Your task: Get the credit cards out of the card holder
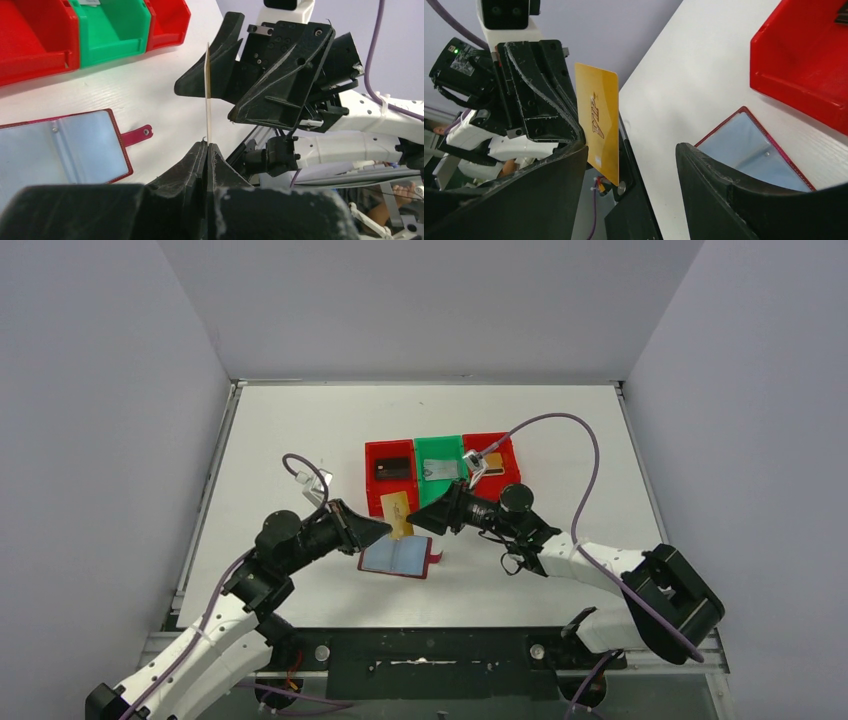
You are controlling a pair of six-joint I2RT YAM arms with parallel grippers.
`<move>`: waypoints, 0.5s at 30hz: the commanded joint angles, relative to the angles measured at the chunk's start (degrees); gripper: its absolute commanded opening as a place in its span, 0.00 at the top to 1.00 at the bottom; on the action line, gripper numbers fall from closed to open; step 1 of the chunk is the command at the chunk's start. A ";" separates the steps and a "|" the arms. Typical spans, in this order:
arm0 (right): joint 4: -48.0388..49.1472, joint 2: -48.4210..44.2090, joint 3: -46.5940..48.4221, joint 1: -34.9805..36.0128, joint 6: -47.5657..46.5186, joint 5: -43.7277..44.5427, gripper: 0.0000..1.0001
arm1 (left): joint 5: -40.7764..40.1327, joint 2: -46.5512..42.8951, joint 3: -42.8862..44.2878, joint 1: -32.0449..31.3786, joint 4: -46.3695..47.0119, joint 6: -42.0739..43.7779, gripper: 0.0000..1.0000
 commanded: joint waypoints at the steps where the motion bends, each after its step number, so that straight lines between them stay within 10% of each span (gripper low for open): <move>1: 8.70 1.41 3.36 -0.53 1.92 -7.58 0.38 | 5.29 0.83 1.94 0.49 6.71 0.41 1.00; 15: 17.34 2.56 4.05 -1.40 7.71 -16.50 0.72 | 7.44 2.09 1.89 0.98 10.06 -0.14 1.00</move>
